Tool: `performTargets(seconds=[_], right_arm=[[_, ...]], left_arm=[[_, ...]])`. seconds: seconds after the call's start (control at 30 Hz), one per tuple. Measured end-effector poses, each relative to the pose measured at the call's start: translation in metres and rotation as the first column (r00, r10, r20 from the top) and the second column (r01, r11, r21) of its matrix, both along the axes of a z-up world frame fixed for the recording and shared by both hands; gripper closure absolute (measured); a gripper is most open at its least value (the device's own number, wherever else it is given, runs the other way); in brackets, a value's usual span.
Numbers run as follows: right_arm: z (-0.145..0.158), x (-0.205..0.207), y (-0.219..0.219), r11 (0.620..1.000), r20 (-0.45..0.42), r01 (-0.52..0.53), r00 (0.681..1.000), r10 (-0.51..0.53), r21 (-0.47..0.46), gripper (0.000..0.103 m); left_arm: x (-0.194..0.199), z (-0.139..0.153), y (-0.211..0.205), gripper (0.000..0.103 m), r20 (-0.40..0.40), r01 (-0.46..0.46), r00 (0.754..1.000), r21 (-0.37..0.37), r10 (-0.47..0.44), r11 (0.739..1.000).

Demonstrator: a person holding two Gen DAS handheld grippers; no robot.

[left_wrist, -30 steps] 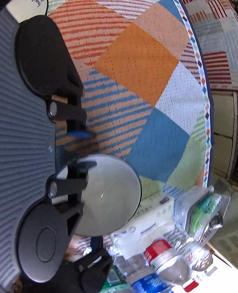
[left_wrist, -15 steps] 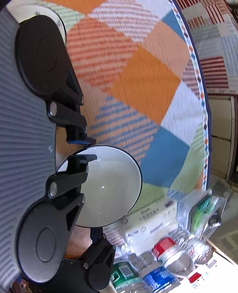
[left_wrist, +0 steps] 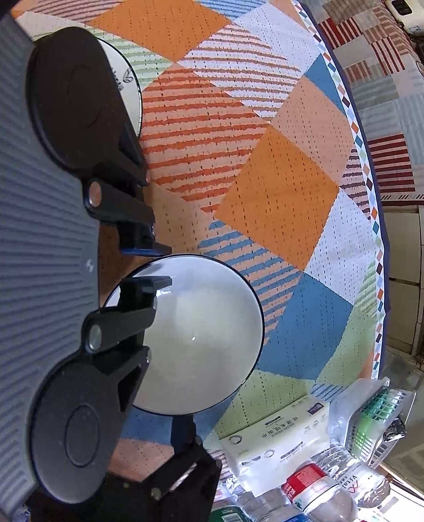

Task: Organize plates and bowls

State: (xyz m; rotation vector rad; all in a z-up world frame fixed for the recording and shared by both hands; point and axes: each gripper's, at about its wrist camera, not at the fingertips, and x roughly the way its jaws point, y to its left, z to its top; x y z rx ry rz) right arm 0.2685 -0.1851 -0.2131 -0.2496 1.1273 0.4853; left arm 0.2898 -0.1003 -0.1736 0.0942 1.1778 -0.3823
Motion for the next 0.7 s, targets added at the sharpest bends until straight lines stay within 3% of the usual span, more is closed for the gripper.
performTargets(seconds=[0.1,0.17,0.4,0.5,0.57,0.7], right_arm=[[0.016,-0.01,-0.005,0.999,0.008,0.029,1.0,-0.03,0.022,0.015],[0.03,-0.02,-0.01,0.998,0.02,0.049,0.999,-0.05,0.048,0.015],[0.08,-0.072,-0.023,0.989,0.105,0.095,0.989,-0.107,0.115,0.011],[0.094,-0.09,-0.023,0.992,0.135,0.094,0.985,-0.105,0.086,0.011],[0.105,-0.101,-0.025,0.992,0.151,0.091,0.983,-0.103,0.086,0.011],[0.127,-0.125,-0.03,0.992,0.174,0.089,0.979,-0.105,0.094,0.011]], left_arm=[[-0.007,0.014,0.001,0.083,0.014,-0.012,1.0,0.022,0.011,1.0],[-0.015,0.026,0.004,0.067,0.025,-0.005,1.0,0.015,0.004,1.0],[-0.049,0.063,0.01,0.046,0.031,0.08,0.996,-0.025,-0.079,0.997],[-0.068,0.077,0.006,0.036,0.05,0.114,0.992,-0.012,-0.114,0.993],[-0.082,0.087,0.002,0.021,0.082,0.139,0.987,0.014,-0.14,0.99],[-0.104,0.105,0.001,0.018,0.124,0.172,0.976,0.054,-0.178,0.984]])
